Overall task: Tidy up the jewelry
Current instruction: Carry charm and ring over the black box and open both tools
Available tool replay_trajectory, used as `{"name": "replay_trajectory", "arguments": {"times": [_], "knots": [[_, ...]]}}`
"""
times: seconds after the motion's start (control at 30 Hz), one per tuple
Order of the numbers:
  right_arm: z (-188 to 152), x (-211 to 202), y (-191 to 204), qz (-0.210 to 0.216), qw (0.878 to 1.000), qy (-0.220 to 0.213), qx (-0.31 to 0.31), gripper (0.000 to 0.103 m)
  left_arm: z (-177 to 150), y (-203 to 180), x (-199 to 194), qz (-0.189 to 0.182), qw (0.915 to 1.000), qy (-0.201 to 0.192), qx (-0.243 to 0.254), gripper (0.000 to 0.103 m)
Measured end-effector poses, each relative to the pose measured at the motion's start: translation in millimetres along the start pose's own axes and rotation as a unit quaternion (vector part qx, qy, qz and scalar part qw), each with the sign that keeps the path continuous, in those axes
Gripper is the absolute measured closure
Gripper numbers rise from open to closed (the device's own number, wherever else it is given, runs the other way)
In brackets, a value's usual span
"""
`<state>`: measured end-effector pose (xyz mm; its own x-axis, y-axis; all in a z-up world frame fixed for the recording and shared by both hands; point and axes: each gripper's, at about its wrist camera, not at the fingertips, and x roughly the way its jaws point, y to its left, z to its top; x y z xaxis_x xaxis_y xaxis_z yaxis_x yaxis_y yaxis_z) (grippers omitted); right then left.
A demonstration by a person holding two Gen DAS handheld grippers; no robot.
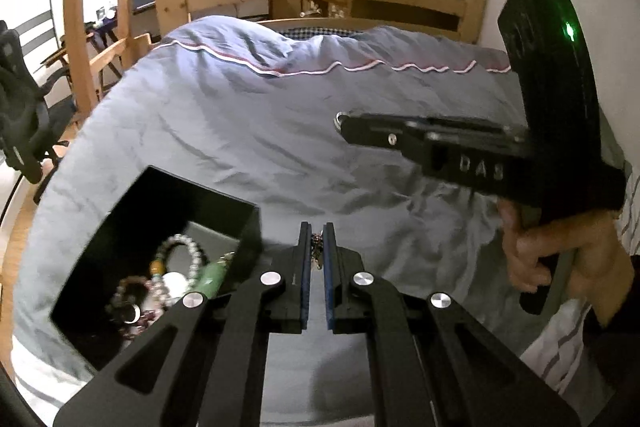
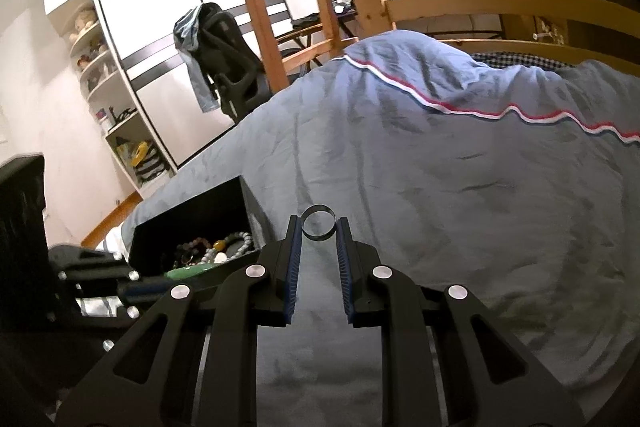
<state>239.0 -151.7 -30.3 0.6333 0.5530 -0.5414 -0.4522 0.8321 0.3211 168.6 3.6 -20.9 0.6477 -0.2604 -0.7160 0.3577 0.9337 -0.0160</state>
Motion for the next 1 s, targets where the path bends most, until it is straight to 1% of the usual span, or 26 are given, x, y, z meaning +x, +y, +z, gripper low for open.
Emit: {"name": "replay_trajectory", "arguments": {"times": [0.33, 0.43, 0.53, 0.73, 0.83, 1.0], "knots": [[0.9, 4.6, 41.6, 0.0, 0.999, 0.0, -0.038, 0.084, 6.6, 39.3, -36.0, 0.042, 0.9988, -0.018, -0.019, 0.098], [1.1, 7.6, 51.2, 0.0, 0.999, 0.0, -0.04, 0.085, 6.9, 52.3, -42.5, 0.054, 0.998, -0.022, -0.023, 0.098], [0.4, 18.2, 58.9, 0.006, 1.0, 0.004, -0.027, 0.085, 6.5, 62.8, -45.8, 0.069, 0.9969, -0.024, -0.028, 0.098], [-6.2, 40.5, 89.6, 0.029, 0.999, 0.014, -0.043, 0.085, 3.4, 82.7, -40.6, 0.096, 0.9942, -0.01, -0.046, 0.098], [-12.8, 47.8, 96.2, 0.029, 0.998, 0.027, -0.053, 0.085, 2.2, 90.4, -37.3, 0.106, 0.9929, -0.002, -0.055, 0.098], [-17.4, 54.0, 98.0, 0.032, 0.998, 0.037, -0.046, 0.085, -1.1, 99.7, -33.1, 0.108, 0.9916, 0.011, -0.07, 0.098]]}}
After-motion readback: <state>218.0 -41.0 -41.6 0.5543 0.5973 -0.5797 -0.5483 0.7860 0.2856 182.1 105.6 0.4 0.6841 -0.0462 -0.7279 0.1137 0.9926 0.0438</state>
